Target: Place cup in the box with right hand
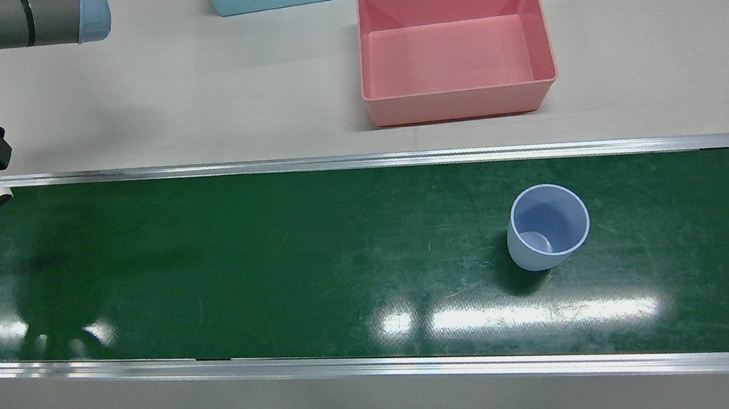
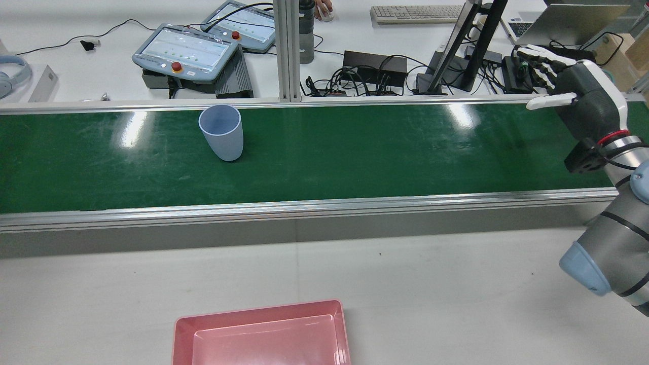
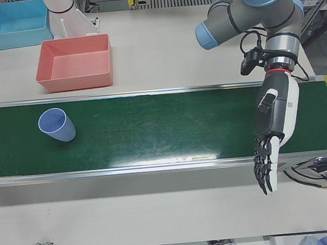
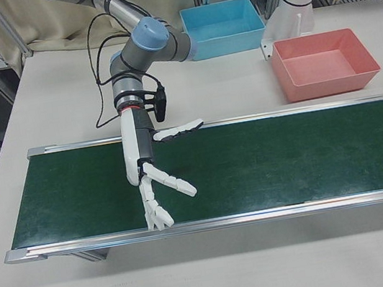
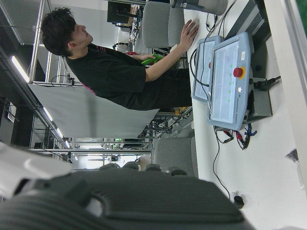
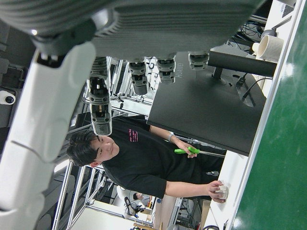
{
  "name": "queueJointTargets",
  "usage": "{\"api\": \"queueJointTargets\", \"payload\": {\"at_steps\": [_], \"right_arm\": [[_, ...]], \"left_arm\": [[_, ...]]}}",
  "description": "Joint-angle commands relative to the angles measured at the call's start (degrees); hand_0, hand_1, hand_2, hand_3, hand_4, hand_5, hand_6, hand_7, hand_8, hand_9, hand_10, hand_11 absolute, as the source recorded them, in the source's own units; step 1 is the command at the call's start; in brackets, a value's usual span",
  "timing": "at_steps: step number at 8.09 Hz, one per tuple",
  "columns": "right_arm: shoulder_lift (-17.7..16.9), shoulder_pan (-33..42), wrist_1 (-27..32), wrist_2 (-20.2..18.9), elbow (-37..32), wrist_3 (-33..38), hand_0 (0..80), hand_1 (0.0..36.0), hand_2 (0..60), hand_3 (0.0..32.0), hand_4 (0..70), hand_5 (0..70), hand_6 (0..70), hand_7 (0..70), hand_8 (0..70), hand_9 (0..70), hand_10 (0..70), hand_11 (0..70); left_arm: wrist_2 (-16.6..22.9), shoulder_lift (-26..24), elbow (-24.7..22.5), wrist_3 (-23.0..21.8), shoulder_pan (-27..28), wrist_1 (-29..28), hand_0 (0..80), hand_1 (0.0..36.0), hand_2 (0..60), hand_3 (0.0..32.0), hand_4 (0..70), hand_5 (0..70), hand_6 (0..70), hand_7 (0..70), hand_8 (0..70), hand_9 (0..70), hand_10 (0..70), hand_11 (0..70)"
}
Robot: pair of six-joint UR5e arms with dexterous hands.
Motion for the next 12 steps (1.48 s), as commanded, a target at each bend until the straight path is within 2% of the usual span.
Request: {"api": "queueJointTargets", "payload": {"at_steps": [1,2,3,7,8,9,10,11,12], "right_arm": [[-0.07,0.04,0.00,-0.03,-0.01,0.00,57.9,8.1,0.0,0.0,20.8,5.4,6.4,20.1,5.4,11.9,2.5,5.4],[-0.07,-0.04,0.00,-0.03,-0.01,-0.09,57.6,8.6,0.0,0.0,20.1,5.4,6.4,20.1,5.5,12.0,2.6,5.4],[0.10,-0.22,0.00,-0.03,-0.10,-0.09,59.0,6.7,0.0,0.0,22.8,5.4,6.4,20.0,5.4,11.9,2.5,5.3],[0.28,-0.31,0.00,-0.03,-0.10,-0.09,59.0,7.0,0.0,0.0,22.8,5.4,6.4,20.5,5.4,11.9,2.5,5.3],[0.28,-0.31,0.00,-0.03,-0.10,-0.09,57.8,8.9,0.0,0.0,20.2,5.4,6.5,20.7,5.5,12.1,2.4,5.3],[0.28,-0.13,0.00,-0.03,-0.10,-0.09,59.4,6.6,0.0,0.0,23.5,5.4,6.5,20.7,5.5,12.0,2.4,5.2],[0.19,-0.13,0.00,-0.03,-0.10,-0.09,59.4,6.8,0.0,0.0,23.2,5.4,6.5,20.8,5.4,12.0,2.4,5.2],[0.28,-0.22,0.00,-0.03,-0.10,-0.09,58.0,8.8,0.0,0.0,20.4,5.4,6.5,20.5,5.5,12.0,2.4,5.2],[0.28,-0.22,0.00,-0.03,-0.01,-0.09,58.6,7.9,0.0,0.0,21.6,5.4,6.5,20.6,5.5,12.0,2.4,5.3]], "left_arm": [[0.00,0.00,0.00,0.00,0.00,0.00,0.0,0.0,0.0,0.0,0.0,0.0,0.0,0.0,0.0,0.0,0.0,0.0],[0.00,0.00,0.00,0.00,0.00,0.00,0.0,0.0,0.0,0.0,0.0,0.0,0.0,0.0,0.0,0.0,0.0,0.0],[0.00,0.00,0.00,0.00,0.00,0.00,0.0,0.0,0.0,0.0,0.0,0.0,0.0,0.0,0.0,0.0,0.0,0.0],[0.00,0.00,0.00,0.00,0.00,0.00,0.0,0.0,0.0,0.0,0.0,0.0,0.0,0.0,0.0,0.0,0.0,0.0],[0.00,0.00,0.00,0.00,0.00,0.00,0.0,0.0,0.0,0.0,0.0,0.0,0.0,0.0,0.0,0.0,0.0,0.0],[0.00,0.00,0.00,0.00,0.00,0.00,0.0,0.0,0.0,0.0,0.0,0.0,0.0,0.0,0.0,0.0,0.0,0.0],[0.00,0.00,0.00,0.00,0.00,0.00,0.0,0.0,0.0,0.0,0.0,0.0,0.0,0.0,0.0,0.0,0.0,0.0],[0.00,0.00,0.00,0.00,0.00,0.00,0.0,0.0,0.0,0.0,0.0,0.0,0.0,0.0,0.0,0.0,0.0,0.0],[0.00,0.00,0.00,0.00,0.00,0.00,0.0,0.0,0.0,0.0,0.0,0.0,0.0,0.0,0.0,0.0,0.0,0.0]]}}
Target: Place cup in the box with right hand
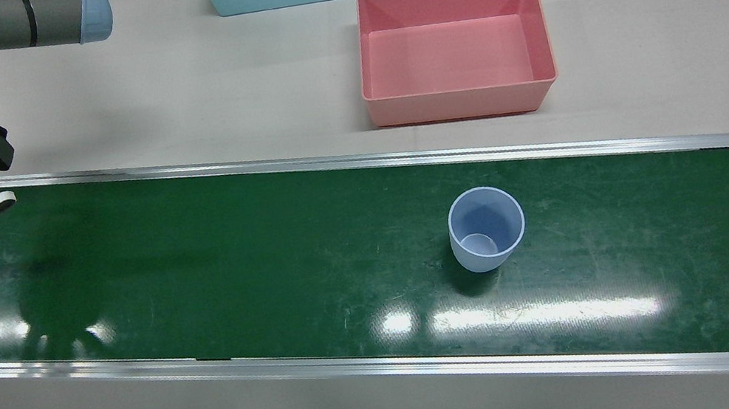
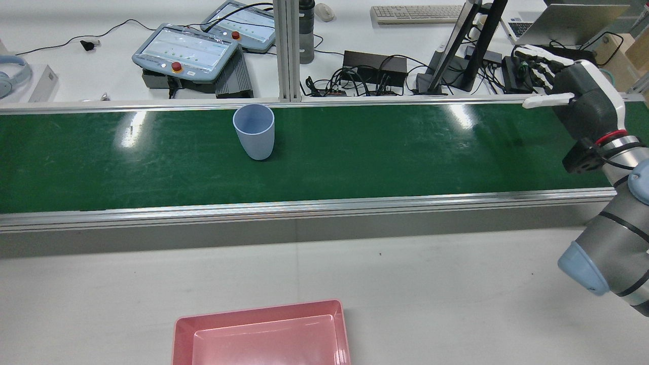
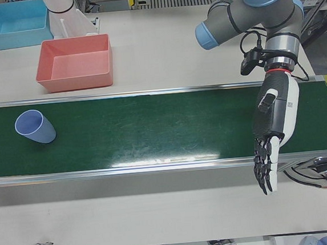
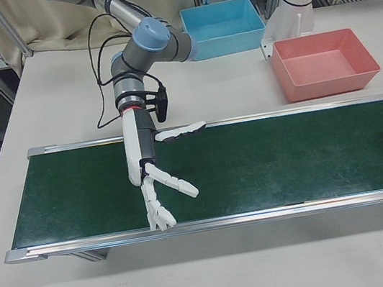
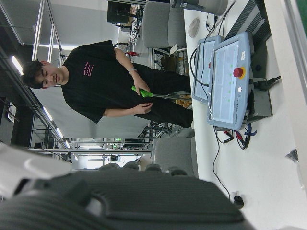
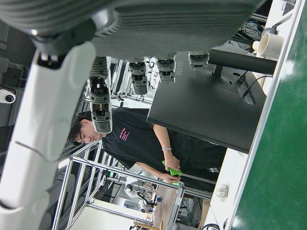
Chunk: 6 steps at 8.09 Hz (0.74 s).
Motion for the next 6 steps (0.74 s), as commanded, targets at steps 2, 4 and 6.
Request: {"api": "queueJointTargets", "payload": {"at_steps": [2,4,6], "right_arm": [[0.03,0.14,0.00,0.00,0.09,0.00,57.9,8.9,0.0,0.0,20.4,5.4,6.5,20.7,5.5,12.0,2.4,5.2],[-0.06,0.05,0.00,0.00,-0.09,0.00,59.2,7.0,0.0,0.0,22.7,5.4,6.4,20.4,5.5,12.0,2.4,5.2],[0.02,-0.56,0.00,0.17,-0.78,-0.09,59.2,7.1,0.0,0.0,22.5,5.5,6.4,20.3,5.5,12.0,2.5,5.3]], "left_arm": [[0.00,0.00,0.09,0.00,0.00,0.00,0.0,0.0,0.0,0.0,0.0,0.0,0.0,0.0,0.0,0.0,0.0,0.0],[0.00,0.00,0.09,0.00,0.00,0.00,0.0,0.0,0.0,0.0,0.0,0.0,0.0,0.0,0.0,0.0,0.0,0.0],[0.00,0.00,0.09,0.00,0.00,0.00,0.0,0.0,0.0,0.0,0.0,0.0,0.0,0.0,0.0,0.0,0.0,0.0]]}}
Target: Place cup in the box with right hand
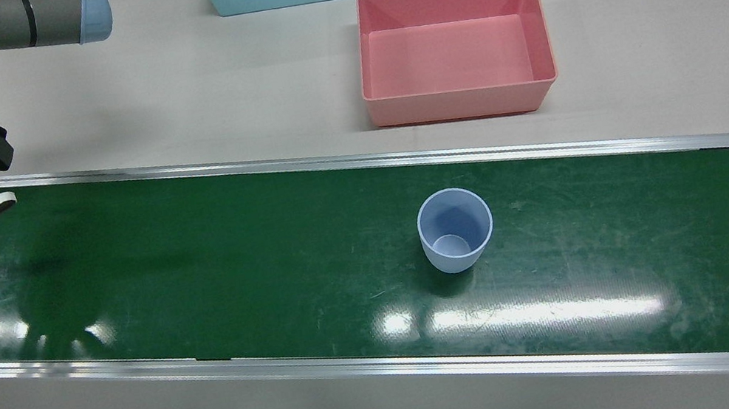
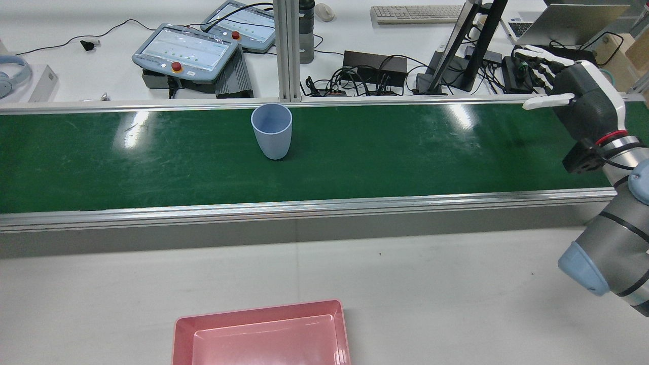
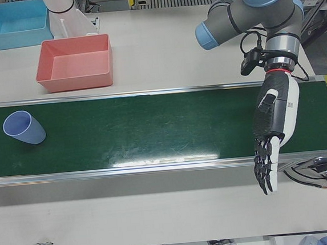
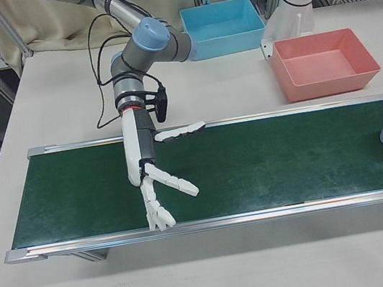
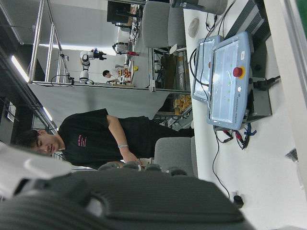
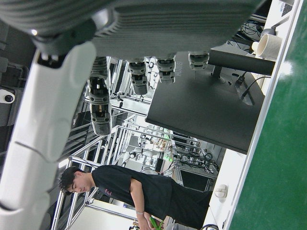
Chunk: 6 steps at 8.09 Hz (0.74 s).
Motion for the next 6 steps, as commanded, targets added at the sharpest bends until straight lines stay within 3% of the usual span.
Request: {"api": "queueJointTargets", "payload": {"at_steps": [1,2,3,6], "right_arm": [[0.07,-1.60,0.00,0.23,-1.67,0.03,59.5,6.5,0.0,0.0,23.3,5.5,6.4,20.4,5.5,12.0,2.6,5.4],[0.34,-1.87,0.00,0.32,-1.68,0.03,57.1,9.6,0.0,0.0,18.9,5.5,6.5,20.4,5.5,12.1,2.7,5.7],[0.42,-1.87,0.00,0.32,-1.59,0.03,59.0,6.9,0.0,0.0,22.1,5.5,6.4,20.0,5.6,12.1,2.7,5.7],[0.86,-1.87,0.00,0.50,-1.24,0.12,58.5,7.9,0.0,0.0,21.1,5.5,6.5,20.4,5.5,12.0,2.7,5.7]], "left_arm": [[0.00,0.00,0.00,0.00,0.00,0.00,0.0,0.0,0.0,0.0,0.0,0.0,0.0,0.0,0.0,0.0,0.0,0.0],[0.00,0.00,0.00,0.00,0.00,0.00,0.0,0.0,0.0,0.0,0.0,0.0,0.0,0.0,0.0,0.0,0.0,0.0],[0.00,0.00,0.00,0.00,0.00,0.00,0.0,0.0,0.0,0.0,0.0,0.0,0.0,0.0,0.0,0.0,0.0,0.0],[0.00,0.00,-0.08,0.00,0.00,0.00,0.0,0.0,0.0,0.0,0.0,0.0,0.0,0.0,0.0,0.0,0.0,0.0]]}}
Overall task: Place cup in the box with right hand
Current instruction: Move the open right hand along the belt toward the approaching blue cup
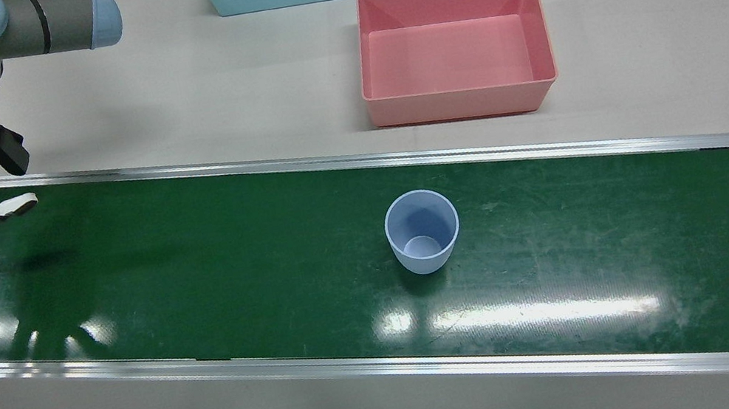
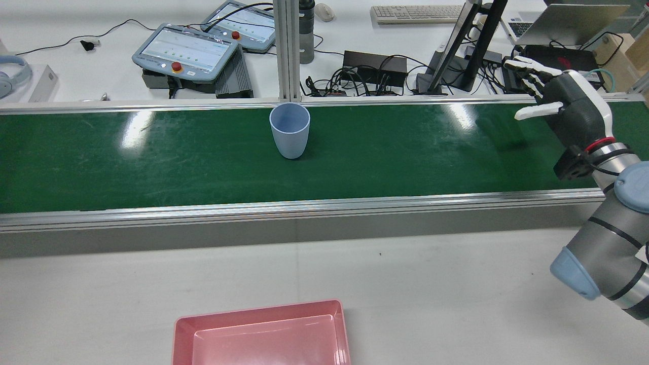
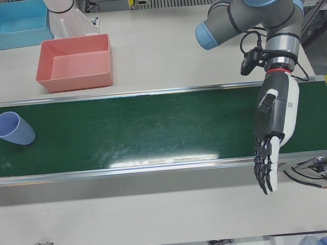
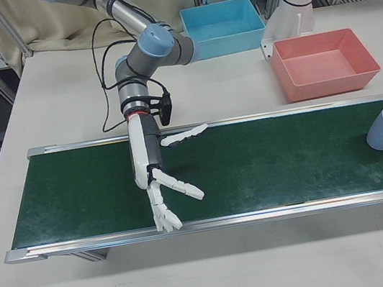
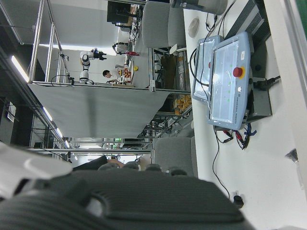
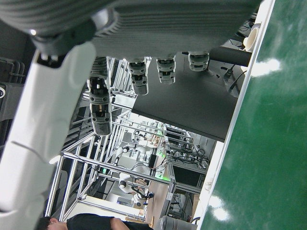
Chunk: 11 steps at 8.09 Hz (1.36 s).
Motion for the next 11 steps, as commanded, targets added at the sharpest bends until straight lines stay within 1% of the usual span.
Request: {"api": "queueJointTargets", "payload": {"at_steps": [1,3,4,5,7,8,9,10,11], "right_arm": [[0.54,-0.21,0.00,0.12,0.49,0.03,56.5,10.8,0.0,0.0,17.3,5.5,6.4,20.1,5.4,11.8,2.7,5.7],[0.54,-0.83,0.00,0.12,0.57,0.03,58.2,8.5,0.0,0.0,20.5,5.4,6.4,20.4,5.2,11.6,2.5,5.4],[0.63,-1.09,0.00,0.21,0.75,0.03,57.8,9.1,0.0,0.0,19.8,5.4,6.4,20.5,5.2,11.6,2.5,5.4],[0.63,-1.18,0.00,0.21,0.84,0.03,59.7,6.6,0.0,0.0,23.2,5.4,6.4,20.5,5.1,11.5,2.5,5.4],[0.63,-1.18,0.00,0.21,0.93,0.03,59.5,7.1,0.0,0.0,22.8,5.5,6.5,20.7,5.2,11.6,2.3,5.1],[0.63,-1.18,0.00,0.21,0.93,0.03,58.2,9.1,0.0,0.0,20.3,5.4,6.5,20.8,5.1,11.6,2.3,5.1],[0.63,-1.27,0.00,0.21,0.93,0.03,59.4,7.3,0.0,0.0,22.7,5.4,6.5,21.1,5.1,11.6,2.2,5.0],[0.63,-1.27,0.00,0.21,1.01,0.03,58.2,9.1,0.0,0.0,20.2,5.5,6.5,20.9,5.1,11.5,2.2,5.0],[0.63,-1.27,-0.09,0.21,1.01,0.03,59.4,7.5,0.0,0.0,22.3,5.5,6.5,21.0,5.1,11.6,2.2,5.0]], "left_arm": [[0.00,0.00,-0.07,0.00,0.00,0.00,0.0,0.0,0.0,0.0,0.0,0.0,0.0,0.0,0.0,0.0,0.0,0.0],[0.00,0.00,-0.07,0.00,0.00,0.00,0.0,0.0,0.0,0.0,0.0,0.0,0.0,0.0,0.0,0.0,0.0,0.0],[0.00,0.00,-0.07,0.00,0.00,0.00,0.0,0.0,0.0,0.0,0.0,0.0,0.0,0.0,0.0,0.0,0.0,0.0],[0.00,0.00,-0.07,0.00,0.00,0.00,0.0,0.0,0.0,0.0,0.0,0.0,0.0,0.0,0.0,0.0,0.0,0.0],[0.00,0.00,-0.07,0.00,0.00,0.00,0.0,0.0,0.0,0.0,0.0,0.0,0.0,0.0,0.0,0.0,0.0,0.0],[0.00,0.00,-0.07,0.00,0.00,0.00,0.0,0.0,0.0,0.0,0.0,0.0,0.0,0.0,0.0,0.0,0.0,0.0],[0.00,0.00,-0.07,0.00,0.00,0.00,0.0,0.0,0.0,0.0,0.0,0.0,0.0,0.0,0.0,0.0,0.0,0.0],[0.00,0.00,-0.07,0.00,0.00,0.00,0.0,0.0,0.0,0.0,0.0,0.0,0.0,0.0,0.0,0.0,0.0,0.0],[0.00,0.00,-0.07,0.00,0.00,0.00,0.0,0.0,0.0,0.0,0.0,0.0,0.0,0.0,0.0,0.0,0.0,0.0]]}}
